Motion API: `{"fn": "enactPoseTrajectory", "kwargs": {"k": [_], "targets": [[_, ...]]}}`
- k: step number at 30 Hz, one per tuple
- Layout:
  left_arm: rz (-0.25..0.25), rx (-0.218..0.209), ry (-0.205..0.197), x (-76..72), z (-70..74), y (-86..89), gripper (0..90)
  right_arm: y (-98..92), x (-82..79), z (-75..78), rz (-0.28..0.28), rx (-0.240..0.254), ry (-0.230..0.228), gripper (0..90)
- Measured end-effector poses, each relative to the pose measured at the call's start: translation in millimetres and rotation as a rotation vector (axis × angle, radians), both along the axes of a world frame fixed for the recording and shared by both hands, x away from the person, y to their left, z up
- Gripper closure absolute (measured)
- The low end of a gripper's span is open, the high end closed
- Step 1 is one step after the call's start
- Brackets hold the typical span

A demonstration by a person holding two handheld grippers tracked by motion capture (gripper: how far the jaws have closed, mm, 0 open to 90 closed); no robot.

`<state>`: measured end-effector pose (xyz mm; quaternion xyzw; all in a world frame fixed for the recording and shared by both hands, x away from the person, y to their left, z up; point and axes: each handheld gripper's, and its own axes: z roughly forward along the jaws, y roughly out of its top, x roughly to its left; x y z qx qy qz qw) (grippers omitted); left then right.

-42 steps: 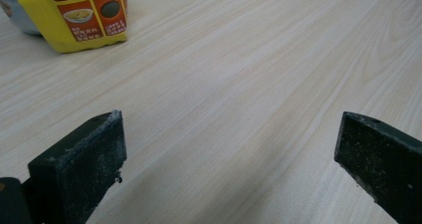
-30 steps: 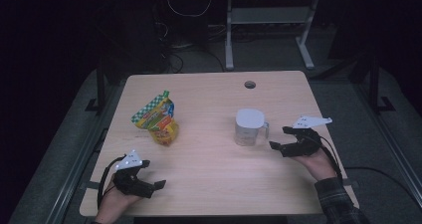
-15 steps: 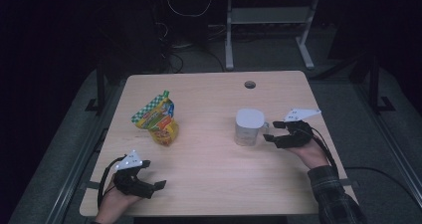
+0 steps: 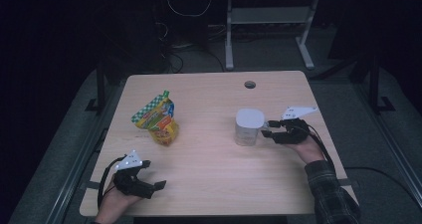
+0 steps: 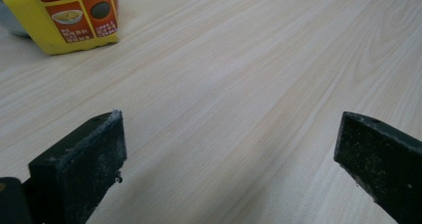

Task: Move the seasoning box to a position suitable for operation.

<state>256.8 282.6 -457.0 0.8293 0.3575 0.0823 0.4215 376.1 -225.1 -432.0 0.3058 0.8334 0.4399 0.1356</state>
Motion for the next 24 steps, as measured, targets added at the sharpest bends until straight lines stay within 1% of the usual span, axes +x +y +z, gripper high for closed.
{"fn": "enactPoseTrajectory", "kwargs": {"k": [4,6,9,12,13,15,16,18,24], "targets": [[0.001,-0.002,0.001,0.1,-0.1,0.2,0.0,1.4,1.5,-1.3,0.0,-0.002,-0.005,53.8],[0.002,-0.003,0.001,0.1,-0.2,0.2,0.0,2.3,2.4,-2.3,-0.009,-0.011,-0.012,54.9],[0.0,-0.003,0.003,0.4,-0.6,0.2,0.0,3.7,3.5,-3.9,-0.014,-0.015,-0.009,56.1],[-0.001,-0.003,0.004,0.4,-0.6,0.1,0.0,4.1,4.2,-4.2,-0.016,-0.019,-0.019,61.1],[-0.001,-0.003,0.004,0.5,-0.7,0.2,0.0,4.3,4.2,-4.0,-0.019,-0.019,-0.03,62.5],[0.001,-0.006,0.005,0.5,-0.9,0.4,0.0,5.0,4.0,-4.0,-0.015,-0.019,-0.025,65.8],[0.002,-0.005,0.007,0.5,-0.9,0.5,0.0,5.5,3.7,-4.1,-0.012,-0.021,-0.029,66.2],[0.003,-0.005,0.007,0.6,-1.1,0.6,0.0,6.3,2.9,-3.8,-0.005,-0.043,-0.051,67.5],[0.003,-0.004,0.008,0.9,-1.3,0.6,0.0,6.8,2.1,-3.9,0.001,-0.06,-0.073,68.4]]}}
